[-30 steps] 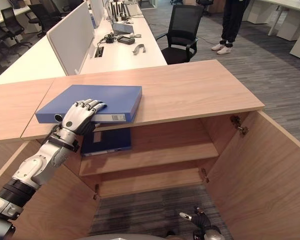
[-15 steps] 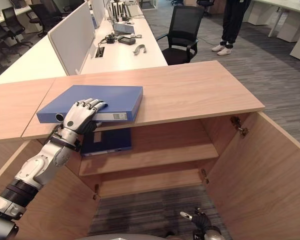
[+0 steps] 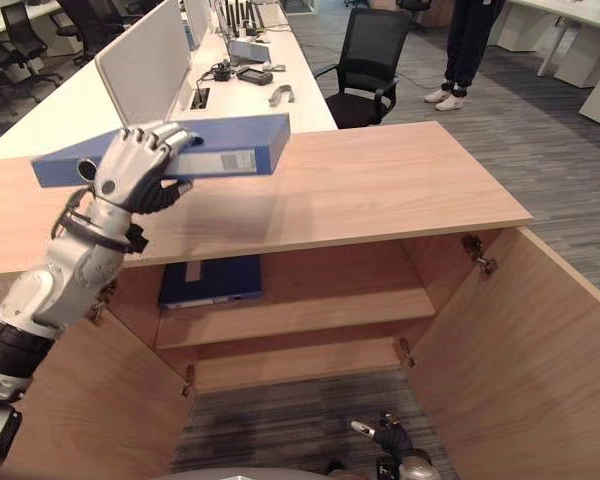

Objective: Put the empty folder in the office cabinet

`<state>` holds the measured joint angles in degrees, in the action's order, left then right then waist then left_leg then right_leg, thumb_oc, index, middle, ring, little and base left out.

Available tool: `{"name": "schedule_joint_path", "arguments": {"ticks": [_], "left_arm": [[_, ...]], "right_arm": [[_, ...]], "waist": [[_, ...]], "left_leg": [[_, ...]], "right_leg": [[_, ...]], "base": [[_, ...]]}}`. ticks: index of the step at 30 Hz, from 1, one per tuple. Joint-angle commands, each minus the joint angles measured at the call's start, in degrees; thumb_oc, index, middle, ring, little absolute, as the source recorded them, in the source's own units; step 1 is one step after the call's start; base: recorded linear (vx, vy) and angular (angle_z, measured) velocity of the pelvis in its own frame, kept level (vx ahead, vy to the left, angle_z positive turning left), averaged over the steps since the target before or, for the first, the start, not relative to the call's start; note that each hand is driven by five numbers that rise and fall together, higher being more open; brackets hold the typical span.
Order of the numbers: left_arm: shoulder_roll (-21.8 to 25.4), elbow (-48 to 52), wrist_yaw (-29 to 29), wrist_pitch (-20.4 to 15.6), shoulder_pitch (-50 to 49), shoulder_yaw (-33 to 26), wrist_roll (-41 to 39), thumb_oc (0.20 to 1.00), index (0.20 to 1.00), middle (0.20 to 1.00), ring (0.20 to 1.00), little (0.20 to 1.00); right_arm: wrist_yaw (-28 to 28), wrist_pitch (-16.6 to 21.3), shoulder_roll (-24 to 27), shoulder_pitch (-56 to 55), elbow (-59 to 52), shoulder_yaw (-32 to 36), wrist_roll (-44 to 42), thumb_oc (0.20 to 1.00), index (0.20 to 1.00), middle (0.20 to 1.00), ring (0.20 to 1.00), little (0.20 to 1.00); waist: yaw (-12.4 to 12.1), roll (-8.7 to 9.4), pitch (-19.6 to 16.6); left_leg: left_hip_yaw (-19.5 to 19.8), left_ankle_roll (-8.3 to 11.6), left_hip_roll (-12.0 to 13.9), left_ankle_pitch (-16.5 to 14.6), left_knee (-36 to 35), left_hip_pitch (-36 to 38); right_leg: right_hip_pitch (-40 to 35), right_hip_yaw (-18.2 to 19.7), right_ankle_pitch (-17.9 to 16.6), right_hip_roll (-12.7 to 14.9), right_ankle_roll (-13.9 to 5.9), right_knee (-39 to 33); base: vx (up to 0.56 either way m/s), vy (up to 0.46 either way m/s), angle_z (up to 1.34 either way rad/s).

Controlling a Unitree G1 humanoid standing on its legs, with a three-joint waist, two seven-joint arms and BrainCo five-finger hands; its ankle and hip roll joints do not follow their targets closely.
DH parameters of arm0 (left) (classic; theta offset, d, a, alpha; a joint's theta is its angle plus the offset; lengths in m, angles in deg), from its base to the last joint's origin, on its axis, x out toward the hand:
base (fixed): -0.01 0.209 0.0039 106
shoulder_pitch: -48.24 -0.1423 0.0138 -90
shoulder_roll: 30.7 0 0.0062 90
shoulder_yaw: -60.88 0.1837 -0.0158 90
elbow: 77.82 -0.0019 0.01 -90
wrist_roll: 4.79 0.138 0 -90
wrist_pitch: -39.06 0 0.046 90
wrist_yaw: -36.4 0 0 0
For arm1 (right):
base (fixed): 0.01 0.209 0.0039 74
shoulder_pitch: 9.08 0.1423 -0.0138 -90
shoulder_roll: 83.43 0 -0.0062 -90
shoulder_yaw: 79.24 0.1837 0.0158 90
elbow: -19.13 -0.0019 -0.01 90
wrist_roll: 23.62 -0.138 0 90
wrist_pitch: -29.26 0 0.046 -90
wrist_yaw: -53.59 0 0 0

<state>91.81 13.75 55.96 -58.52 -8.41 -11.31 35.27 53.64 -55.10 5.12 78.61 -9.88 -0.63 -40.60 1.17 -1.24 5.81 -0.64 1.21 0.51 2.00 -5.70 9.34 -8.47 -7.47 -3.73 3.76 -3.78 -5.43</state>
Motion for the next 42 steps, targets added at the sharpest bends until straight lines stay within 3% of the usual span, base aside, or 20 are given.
{"name": "schedule_joint_path", "arguments": {"ticks": [1, 10, 14, 15, 18, 19, 20, 21, 26, 31, 42], "left_arm": [[1.7, 1.8, 5.9, 0.2, 11.0, -5.4, -4.7, 0.200, 0.200, 0.200, 0.200, 0.200], [0.2, 5.2, 8.4, -1.4, 11.5, -12.1, -13.7, 0.200, 0.200, 0.200, 0.200, 0.200], [-2.5, 8.4, 3.5, -7.0, 8.4, -15.4, -32.7, 0.200, 0.200, 0.200, 0.200, 0.200], [-2.4, 8.5, 3.4, -7.0, 8.2, -15.7, -32.9, 0.200, 0.200, 0.200, 0.200, 0.200], [-4.5, 10.0, -2.7, -11.4, 5.3, -17.5, -50.4, 0.200, 0.200, 0.200, 0.200, 0.200], [-6.0, 11.0, -7.1, -12.5, 3.0, -18.0, -60.5, 0.200, 0.200, 0.200, 0.200, 0.200], [-6.0, 11.1, -7.3, -12.5, 2.8, -18.2, -60.7, 0.200, 0.200, 0.200, 0.200, 0.200], [-7.1, 12.2, -10.8, -12.6, 0.4, -18.8, -68.0, 0.200, 0.200, 0.200, 0.200, 0.200], [-7.8, 14.2, -17.0, -12.6, -6.7, -22.6, -80.4, 0.200, 0.200, 0.200, 0.200, 0.200], [-8.2, 15.4, -20.2, -12.1, -12.3, -26.7, -86.7, 0.200, 0.200, 0.200, 0.200, 0.200], [-10.2, 16.5, -21.4, -11.5, -18.4, -30.4, -89.0, 0.200, 0.200, 0.200, 0.200, 0.200]], "right_arm": [[0.4, 1.0, 0.9, 4.5, 2.4, -0.8, -1.4, 1.000, 1.000, 1.000, 1.000, 1.000], [0.5, 1.2, 0.6, 5.2, 3.0, -0.9, -2.0, 1.000, 1.000, 1.000, 1.000, 1.000], [1.4, 0.7, 0.8, 5.5, 2.9, -0.1, -3.1, 1.000, 1.000, 1.000, 1.000, 1.000], [1.4, 0.6, 0.9, 5.5, 2.9, -0.2, -3.1, 1.000, 1.000, 1.000, 1.000, 1.000], [2.1, 0.0, 1.0, 5.6, 2.7, 0.2, -3.8, 1.000, 1.000, 1.000, 1.000, 1.000], [2.5, -0.5, 1.1, 5.7, 2.5, 0.3, -3.8, 1.000, 1.000, 1.000, 1.000, 1.000], [2.5, -0.5, 1.1, 5.6, 2.4, 0.2, -3.8, 1.000, 1.000, 1.000, 1.000, 1.000], [2.9, -0.8, 1.0, 5.7, 2.4, 0.4, -4.0, 1.000, 1.000, 1.000, 1.000, 1.000], [3.8, -1.2, 0.7, 5.6, 2.8, 0.9, -4.0, 1.000, 1.000, 1.000, 1.000, 1.000], [4.7, -1.8, 0.6, 5.0, 4.0, 0.5, -2.1, 1.000, 1.000, 1.000, 1.000, 1.000], [4.5, -2.0, 0.9, 4.6, 5.3, 1.8, -1.7, 1.000, 1.000, 1.000, 1.000, 1.000]], "waist": [[-0.1, -0.85, -0.6], [-0.6, -1.01, -1.1], [-1.0, -1.15, -1.2], [-1.0, -1.21, -1.3], [-1.1, -1.41, -1.2], [-1.3, -1.41, -1.1], [-1.2, -1.46, -1.1], [-1.4, -1.47, -1.1], [-1.9, -1.38, -0.9], [-2.4, -1.18, -0.9], [-3.5, -0.67, -0.8]], "left_leg": [[-1.0, 3.25, 1.9, -3.3, 0.7, 1.0], [-0.5, 3.16, 1.7, -3.3, 0.7, 1.2], [-0.3, 3.12, 1.7, -3.3, 0.7, 1.3], [-0.4, 3.11, 1.7, -3.3, 0.7, 1.3], [-0.2, 3.01, 1.7, -3.4, 0.7, 1.4], [-0.2, 2.97, 1.7, -3.5, 0.7, 1.5], [-0.2, 2.97, 1.7, -3.5, 0.7, 1.5], [-0.2, 2.92, 1.6, -3.6, 0.7, 1.6], [-0.1, 2.84, 1.6, -3.7, 0.7, 1.8], [0.0, 2.78, 1.6, -3.9, 0.7, 2.0], [0.3, 2.60, 1.6, -3.9, 0.7, 1.8]], "right_leg": [[-2.7, -0.6, 7.3, 0.2, -3.73, 2.5], [-3.0, -1.0, 7.4, 0.3, -3.65, 2.6], [-3.0, -1.2, 7.4, 0.4, -3.53, 2.7], [-3.0, -1.1, 7.4, 0.4, -3.53, 2.7], [-3.1, -1.3, 7.6, 0.5, -3.47, 3.0], [-3.1, -1.3, 7.6, 0.5, -3.38, 3.1], [-3.1, -1.3, 7.6, 0.5, -3.38, 3.1], [-3.2, -1.3, 7.7, 0.5, -3.28, 3.1], [-3.5, -1.2, 7.8, 0.6, -3.10, 3.2], [-3.6, -1.2, 8.0, 0.7, -3.09, 3.5], [-3.5, -1.6, 8.0, 0.8, -3.02, 3.6]], "base": [[-0.01, -0.004, 0.04], [0.00, -0.003, 0.06], [0.00, 0.000, 0.00], [0.00, 0.000, 0.00], [0.00, 0.000, 0.00], [0.00, 0.000, 0.00], [0.00, 0.000, 0.00], [0.00, 0.000, 0.00], [0.00, 0.002, 0.01], [0.00, 0.001, 0.01], [0.00, 0.003, 0.02]]}}
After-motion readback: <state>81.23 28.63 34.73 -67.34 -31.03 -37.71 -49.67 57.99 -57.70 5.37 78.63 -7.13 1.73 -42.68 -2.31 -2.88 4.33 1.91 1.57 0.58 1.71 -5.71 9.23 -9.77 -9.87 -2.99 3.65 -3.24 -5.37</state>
